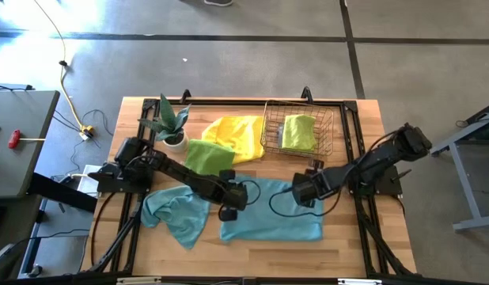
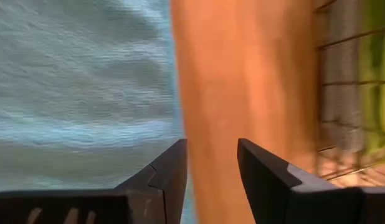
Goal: Fold microfiber towels
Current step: Fold the right blue microfiber towel
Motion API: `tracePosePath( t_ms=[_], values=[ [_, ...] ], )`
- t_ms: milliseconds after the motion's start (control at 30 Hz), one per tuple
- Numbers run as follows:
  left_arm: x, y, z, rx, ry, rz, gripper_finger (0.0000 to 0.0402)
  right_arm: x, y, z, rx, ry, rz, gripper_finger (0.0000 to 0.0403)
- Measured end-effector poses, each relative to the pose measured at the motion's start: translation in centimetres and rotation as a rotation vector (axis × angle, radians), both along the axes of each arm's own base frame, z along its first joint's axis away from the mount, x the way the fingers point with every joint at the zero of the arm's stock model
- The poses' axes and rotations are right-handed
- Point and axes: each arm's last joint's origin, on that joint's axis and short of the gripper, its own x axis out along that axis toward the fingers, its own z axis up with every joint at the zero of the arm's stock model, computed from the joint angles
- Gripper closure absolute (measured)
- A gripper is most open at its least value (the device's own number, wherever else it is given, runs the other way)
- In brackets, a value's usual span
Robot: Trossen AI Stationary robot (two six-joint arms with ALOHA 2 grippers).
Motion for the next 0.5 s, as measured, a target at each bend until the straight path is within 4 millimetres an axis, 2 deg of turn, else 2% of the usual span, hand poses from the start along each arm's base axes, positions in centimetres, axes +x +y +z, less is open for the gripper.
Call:
tracePosePath(
  t_ms=[167,233,333,500],
  values=[
    [-0.7,0.6,1.5,-0.005,0.008,-0.004,0.0308,0.0,-1.1,0.5,0.021,0.024,-0.025,0.027],
    [-0.9,0.5,2.9,-0.022,-0.028,-0.009,0.0308,0.0,-1.0,1.4,0.066,0.028,-0.033,0.027],
    [-1.5,-0.1,5.9,-0.086,-0.12,-0.013,0.0308,0.1,-0.2,2.8,0.195,0.002,-0.042,0.027],
    [-2.2,-2.4,8.0,-0.169,-0.195,-0.057,0.0308,0.5,2.3,3.6,0.447,-0.081,0.041,0.027]
  ],
)
